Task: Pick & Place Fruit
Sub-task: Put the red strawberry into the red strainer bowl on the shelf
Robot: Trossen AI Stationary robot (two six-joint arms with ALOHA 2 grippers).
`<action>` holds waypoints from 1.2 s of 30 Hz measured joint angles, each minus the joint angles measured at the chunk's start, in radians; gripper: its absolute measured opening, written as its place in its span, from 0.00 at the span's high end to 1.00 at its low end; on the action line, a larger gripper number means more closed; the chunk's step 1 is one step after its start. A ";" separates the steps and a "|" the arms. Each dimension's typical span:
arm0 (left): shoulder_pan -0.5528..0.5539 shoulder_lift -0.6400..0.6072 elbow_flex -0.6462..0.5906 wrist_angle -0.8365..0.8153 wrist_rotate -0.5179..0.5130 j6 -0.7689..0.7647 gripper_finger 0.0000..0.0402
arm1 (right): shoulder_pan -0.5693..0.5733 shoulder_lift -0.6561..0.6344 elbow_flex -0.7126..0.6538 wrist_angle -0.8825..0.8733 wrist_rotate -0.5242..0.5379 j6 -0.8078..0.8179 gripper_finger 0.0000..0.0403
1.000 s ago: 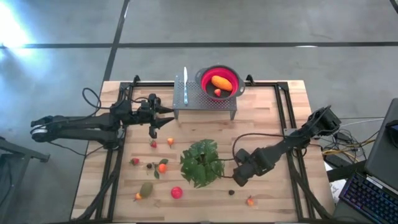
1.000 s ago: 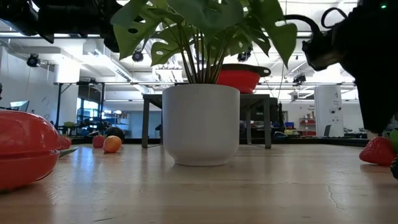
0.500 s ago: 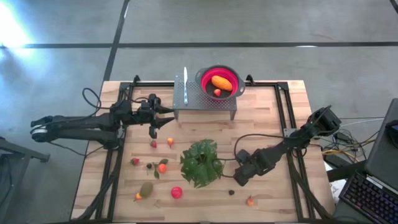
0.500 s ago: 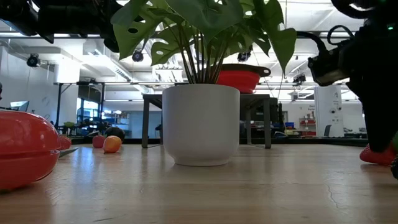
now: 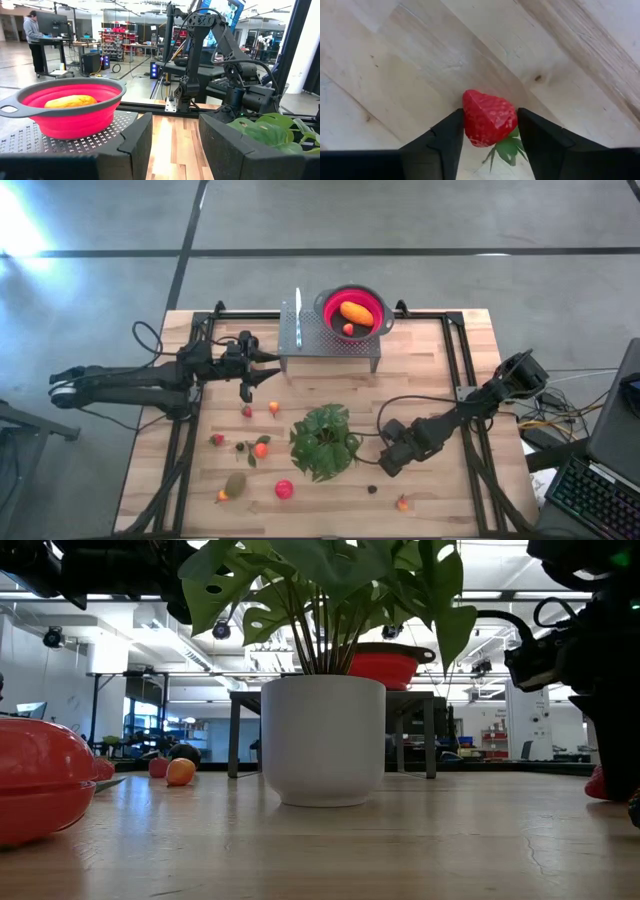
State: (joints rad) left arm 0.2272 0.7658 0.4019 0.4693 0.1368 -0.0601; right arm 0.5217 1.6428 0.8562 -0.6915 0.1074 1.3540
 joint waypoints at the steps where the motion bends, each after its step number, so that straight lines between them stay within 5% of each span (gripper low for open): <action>1: 0.000 0.000 0.000 0.000 0.000 0.000 0.58 | 0.000 0.000 0.000 0.000 0.000 0.000 0.59; 11: 0.000 0.000 0.000 0.000 0.000 0.000 0.58 | 0.000 -0.022 0.000 -0.016 -0.002 -0.030 0.66; 24: 0.000 0.000 0.000 0.000 0.000 0.000 0.58 | -0.037 -0.243 0.000 -0.082 0.051 -0.103 0.67; 36: 0.000 0.000 0.000 0.001 0.000 0.000 0.58 | -0.264 -0.465 0.000 -0.058 0.158 -0.357 0.65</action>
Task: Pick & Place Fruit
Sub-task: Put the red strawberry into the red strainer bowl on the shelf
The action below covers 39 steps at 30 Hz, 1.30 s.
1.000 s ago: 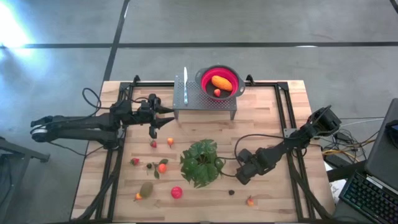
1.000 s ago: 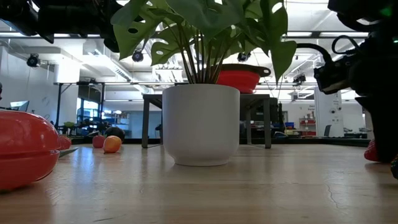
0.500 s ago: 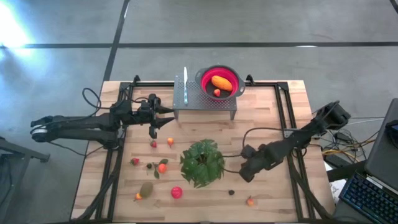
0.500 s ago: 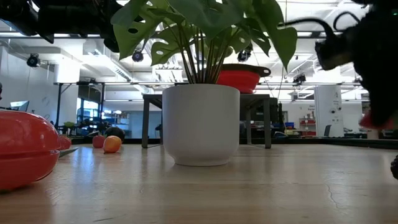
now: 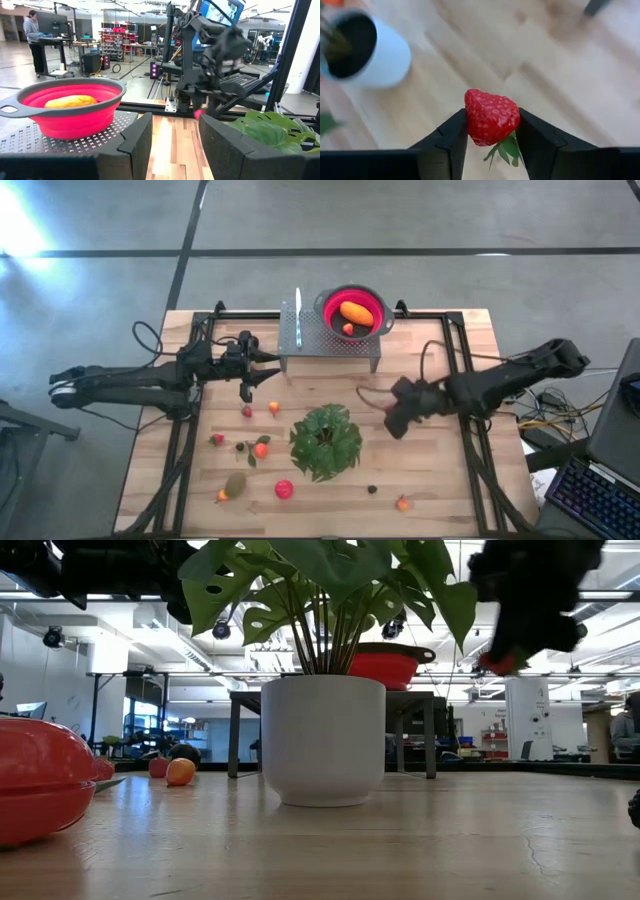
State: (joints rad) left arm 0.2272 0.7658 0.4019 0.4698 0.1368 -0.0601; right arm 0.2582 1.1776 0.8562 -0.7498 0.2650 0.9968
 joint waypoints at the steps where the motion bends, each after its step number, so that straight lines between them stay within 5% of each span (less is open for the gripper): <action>1: 0.000 0.000 0.000 0.000 0.000 0.000 0.58 | -0.026 -0.011 0.000 0.015 -0.001 -0.032 0.66; 8: 0.000 0.000 0.000 0.000 0.000 0.003 0.58 | -0.204 -0.055 0.027 0.155 -0.058 -0.260 0.64; 16: 0.000 0.000 0.000 0.000 0.000 0.005 0.58 | -0.374 0.003 0.226 0.154 -0.064 -0.502 0.65; 29: 0.000 0.000 0.000 0.000 0.000 0.005 0.58 | -0.647 0.301 0.637 -0.063 -0.090 -0.711 0.65; 39: 0.000 0.000 -0.001 0.000 0.000 0.010 0.58 | -0.764 0.489 0.819 -0.212 -0.091 -0.721 0.63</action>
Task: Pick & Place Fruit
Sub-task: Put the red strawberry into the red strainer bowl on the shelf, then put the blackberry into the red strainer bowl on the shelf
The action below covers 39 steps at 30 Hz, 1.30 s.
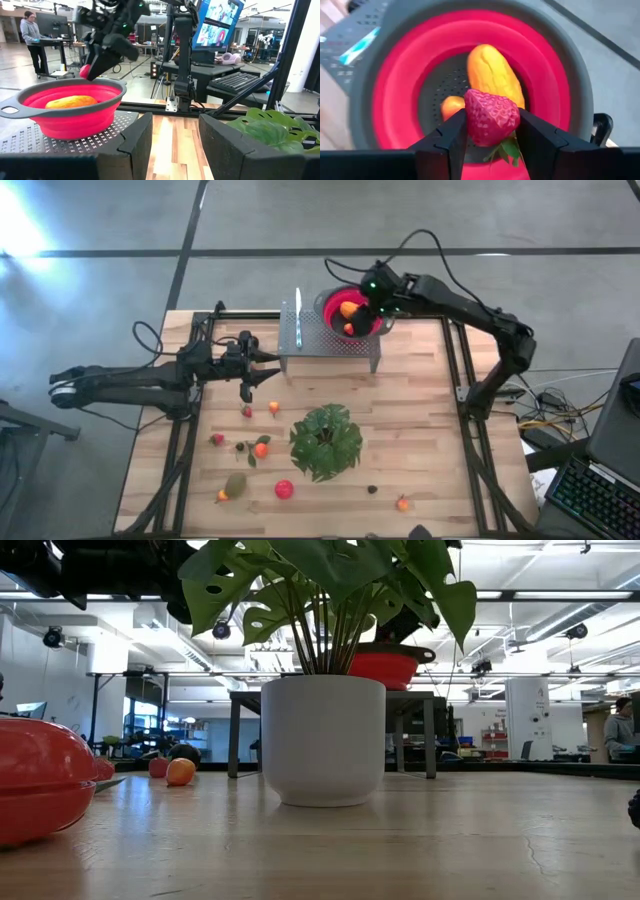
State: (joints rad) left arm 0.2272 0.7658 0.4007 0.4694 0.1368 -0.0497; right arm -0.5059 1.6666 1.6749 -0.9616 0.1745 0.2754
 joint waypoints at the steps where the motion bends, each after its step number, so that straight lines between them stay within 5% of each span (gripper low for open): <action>1: 0.000 0.000 0.000 0.000 0.000 0.000 0.58 | -0.005 0.013 0.010 -0.005 0.000 -0.001 0.63; 24: 0.000 0.000 -0.002 0.000 0.000 0.001 0.58 | -0.032 0.129 0.045 -0.034 0.001 -0.010 0.65; 39: 0.000 0.000 -0.002 0.000 0.000 0.001 0.58 | -0.030 0.127 0.085 -0.040 0.008 -0.047 0.43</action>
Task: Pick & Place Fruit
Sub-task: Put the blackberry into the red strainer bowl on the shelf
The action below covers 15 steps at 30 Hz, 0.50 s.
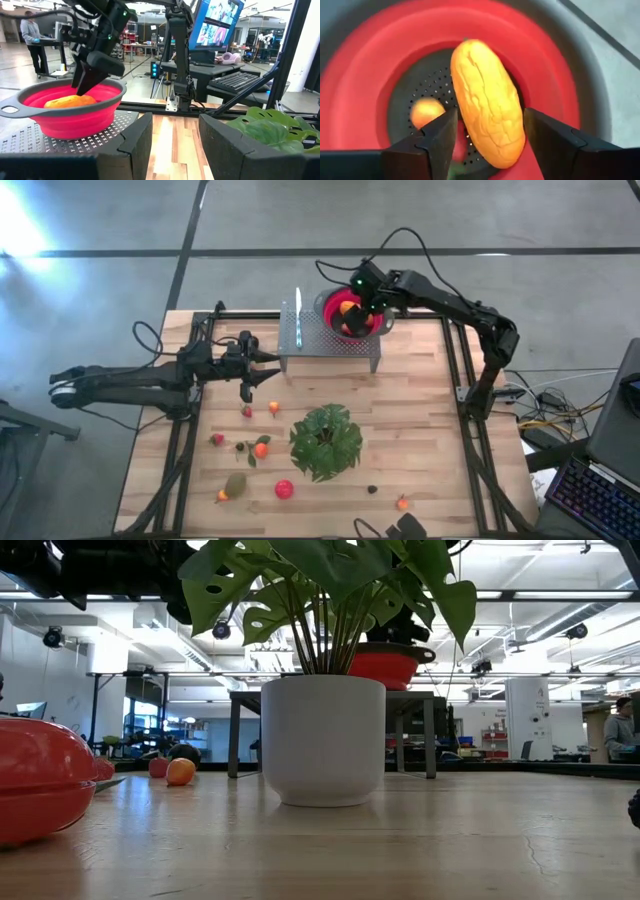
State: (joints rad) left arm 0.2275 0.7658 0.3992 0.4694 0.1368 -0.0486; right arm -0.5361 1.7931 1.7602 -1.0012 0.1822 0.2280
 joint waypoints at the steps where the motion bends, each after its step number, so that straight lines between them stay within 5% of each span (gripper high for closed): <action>1: 0.000 0.000 0.000 0.000 0.000 0.000 0.58 | 0.002 -0.003 0.009 -0.005 0.000 -0.001 0.42; 15: 0.000 0.000 0.000 0.000 0.000 0.000 0.58 | 0.177 -0.011 0.247 -0.308 0.003 0.006 0.46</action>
State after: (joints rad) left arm 0.2272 0.7658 0.3992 0.4694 0.1368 -0.0483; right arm -0.3591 1.7821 2.0076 -1.3096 0.1856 0.2336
